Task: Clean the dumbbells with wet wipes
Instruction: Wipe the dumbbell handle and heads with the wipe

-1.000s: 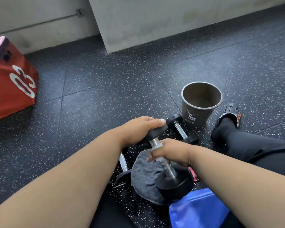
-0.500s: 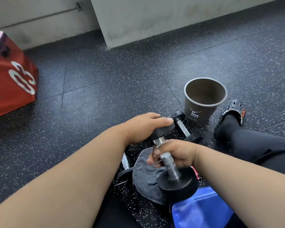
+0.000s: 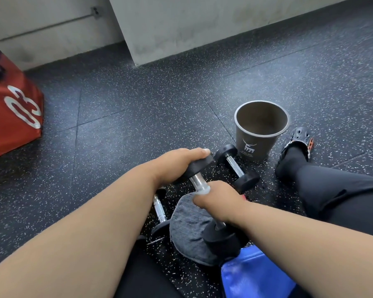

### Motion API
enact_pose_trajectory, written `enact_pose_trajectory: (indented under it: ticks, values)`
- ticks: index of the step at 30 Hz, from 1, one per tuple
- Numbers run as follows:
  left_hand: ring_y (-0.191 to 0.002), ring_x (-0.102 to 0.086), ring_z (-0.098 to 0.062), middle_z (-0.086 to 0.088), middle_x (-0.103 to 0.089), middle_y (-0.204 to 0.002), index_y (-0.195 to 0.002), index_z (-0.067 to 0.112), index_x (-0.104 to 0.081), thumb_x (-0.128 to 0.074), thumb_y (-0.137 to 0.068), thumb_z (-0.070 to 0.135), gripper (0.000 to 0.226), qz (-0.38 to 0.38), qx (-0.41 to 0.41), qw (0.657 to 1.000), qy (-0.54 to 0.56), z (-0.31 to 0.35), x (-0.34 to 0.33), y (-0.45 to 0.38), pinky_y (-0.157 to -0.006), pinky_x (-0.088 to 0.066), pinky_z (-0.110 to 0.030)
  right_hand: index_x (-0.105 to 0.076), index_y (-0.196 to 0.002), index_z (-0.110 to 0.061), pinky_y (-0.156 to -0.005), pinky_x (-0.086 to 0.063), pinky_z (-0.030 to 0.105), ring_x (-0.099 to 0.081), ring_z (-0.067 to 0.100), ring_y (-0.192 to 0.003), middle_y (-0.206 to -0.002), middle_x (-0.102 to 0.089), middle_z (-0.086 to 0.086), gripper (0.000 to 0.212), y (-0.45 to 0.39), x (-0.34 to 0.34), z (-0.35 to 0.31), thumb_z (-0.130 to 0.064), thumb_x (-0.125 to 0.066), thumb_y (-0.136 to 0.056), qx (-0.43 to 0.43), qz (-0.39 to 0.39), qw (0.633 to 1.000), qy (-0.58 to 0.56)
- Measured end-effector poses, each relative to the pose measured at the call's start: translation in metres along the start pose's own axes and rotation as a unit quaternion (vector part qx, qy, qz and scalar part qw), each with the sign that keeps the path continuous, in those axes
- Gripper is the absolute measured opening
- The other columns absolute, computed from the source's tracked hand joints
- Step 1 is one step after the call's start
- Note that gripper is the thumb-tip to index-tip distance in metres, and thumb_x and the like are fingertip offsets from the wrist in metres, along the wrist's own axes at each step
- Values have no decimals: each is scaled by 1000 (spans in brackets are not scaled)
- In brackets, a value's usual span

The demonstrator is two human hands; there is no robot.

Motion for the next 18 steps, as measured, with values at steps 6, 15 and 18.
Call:
enact_pose_trajectory:
  ticks: [6,15,18]
  values:
    - [-98,-74,-21,-2,-82,-108,-96,41,-81,-62,-89,74,39,10,-23,999,-23,7,-1,5,-114,-47,-50,-75,-71,-16,-63,-42,31,-52,19,-64,-67,-59,3,8,-5,-11,8,-21,-78,-77,-28,-127,979,-158]
    - [-114,-73,-18,3,-80,-118,-100,37,-77,-61,-98,66,33,31,-24,997,-65,10,3,15,-108,-49,-37,-79,-102,-2,-109,-45,43,-69,16,-107,-124,-78,13,30,0,-29,17,-23,-70,-83,-65,-314,928,-190]
    - [-110,-75,-18,7,-81,-110,-106,37,-78,-64,-92,73,41,31,-29,997,-58,6,4,14,-109,-51,-42,-83,-90,-8,-112,-49,43,-73,25,-109,-120,-78,15,26,-2,-22,7,-30,-77,-78,-18,-289,950,-113]
Point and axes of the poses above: each hand's wrist, its own y-axis away from the middle knuckle, its own x-axis out of the back of the hand, z = x × y, the point moved 8 cm from there along -y, towards the middle knuckle
